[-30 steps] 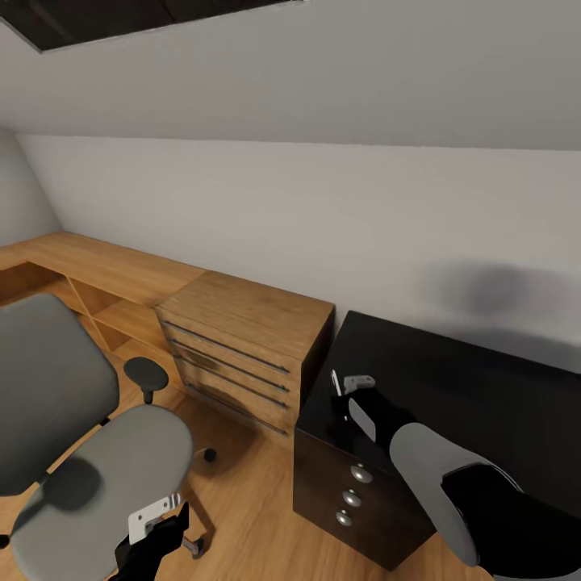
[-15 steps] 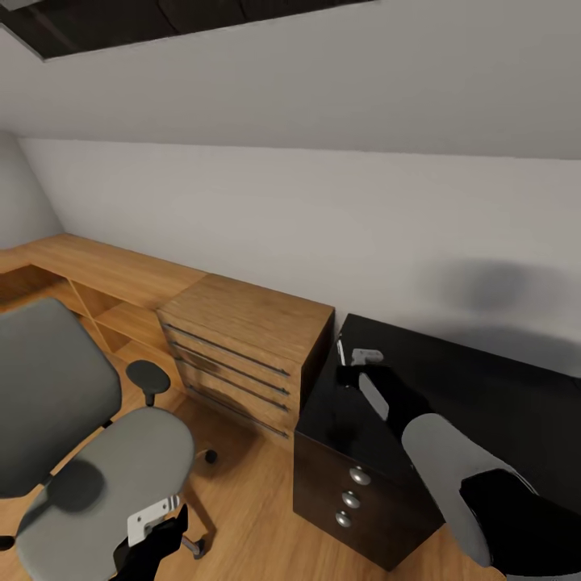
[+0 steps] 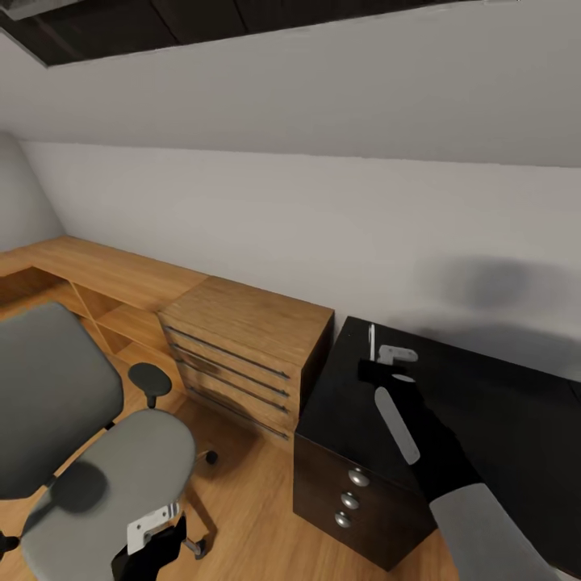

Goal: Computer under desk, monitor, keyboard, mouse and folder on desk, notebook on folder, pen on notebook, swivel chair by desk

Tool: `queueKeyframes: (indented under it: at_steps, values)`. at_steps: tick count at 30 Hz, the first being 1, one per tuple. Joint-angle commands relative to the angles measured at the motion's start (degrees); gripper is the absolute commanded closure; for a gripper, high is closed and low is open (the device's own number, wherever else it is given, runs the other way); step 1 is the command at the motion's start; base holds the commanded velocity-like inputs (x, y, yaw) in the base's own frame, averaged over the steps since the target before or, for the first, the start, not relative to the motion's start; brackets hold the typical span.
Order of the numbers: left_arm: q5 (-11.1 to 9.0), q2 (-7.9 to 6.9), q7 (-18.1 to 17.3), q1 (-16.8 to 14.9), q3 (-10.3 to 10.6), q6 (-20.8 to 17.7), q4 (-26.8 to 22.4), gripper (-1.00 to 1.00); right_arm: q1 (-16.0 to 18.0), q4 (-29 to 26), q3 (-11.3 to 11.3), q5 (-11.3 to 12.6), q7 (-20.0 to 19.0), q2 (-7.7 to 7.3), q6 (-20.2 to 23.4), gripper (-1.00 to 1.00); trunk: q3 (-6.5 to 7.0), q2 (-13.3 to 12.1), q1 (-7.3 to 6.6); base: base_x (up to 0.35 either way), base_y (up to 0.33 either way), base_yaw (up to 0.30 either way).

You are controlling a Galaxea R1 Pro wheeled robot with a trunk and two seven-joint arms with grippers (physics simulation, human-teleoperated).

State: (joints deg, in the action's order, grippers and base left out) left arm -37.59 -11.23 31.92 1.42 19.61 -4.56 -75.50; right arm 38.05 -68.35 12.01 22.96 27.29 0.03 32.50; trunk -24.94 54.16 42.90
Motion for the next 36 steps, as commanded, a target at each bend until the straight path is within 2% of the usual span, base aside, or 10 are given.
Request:
queueKeyframes:
  at_steps: [1,5,10,11,16,25,29,36]
  values:
    - [-0.2,0.00,0.3,0.0,0.2,-0.3,0.4,-1.00,-0.1,-0.3,0.1,0.6,0.7,0.03,0.1,1.00,0.13,-0.4,-0.21,0.000,0.000,0.000]
    - [-0.1,0.17,0.1,0.0,0.6,-0.5,2.3,-1.00,-0.2,-0.7,0.1,0.6,1.0,0.27,0.0,1.00,0.85,-2.0,-1.09,0.000,0.000,0.000]
    - [0.0,0.97,-0.2,0.0,1.1,-0.7,8.5,-1.00,-0.2,-1.3,0.0,0.6,1.2,0.95,0.0,1.00,1.75,-4.0,-2.19,0.000,0.000,0.000]
    - [0.4,3.06,-0.3,0.0,1.1,-0.6,16.2,-1.00,-0.6,-1.4,0.0,0.6,1.2,1.10,0.0,1.00,1.78,-4.0,-2.19,0.000,0.000,-0.155]
    - [3.4,3.63,-0.4,0.0,1.0,-0.1,20.3,-1.00,-0.9,-1.4,-0.1,0.6,1.1,1.11,-0.1,1.00,1.98,-4.0,-2.19,0.000,0.000,-0.222]
    - [3.8,3.63,-0.5,0.0,0.9,1.3,22.2,-1.00,-1.0,-1.3,-0.1,0.7,1.1,1.26,-0.2,1.00,2.21,-4.0,-2.19,-0.223,0.000,-0.234]
    - [3.8,3.58,-0.5,0.0,0.9,1.3,22.5,-1.00,-1.0,-1.4,-0.1,0.7,1.1,1.85,-0.2,1.00,2.22,-4.0,-2.19,-0.045,0.000,-0.023]
    - [3.8,3.58,-0.5,0.0,0.8,1.3,22.5,-1.00,-1.0,-1.4,-0.1,0.7,1.1,1.91,-0.6,1.00,2.22,-4.0,-2.19,-0.005,0.000,-0.003]
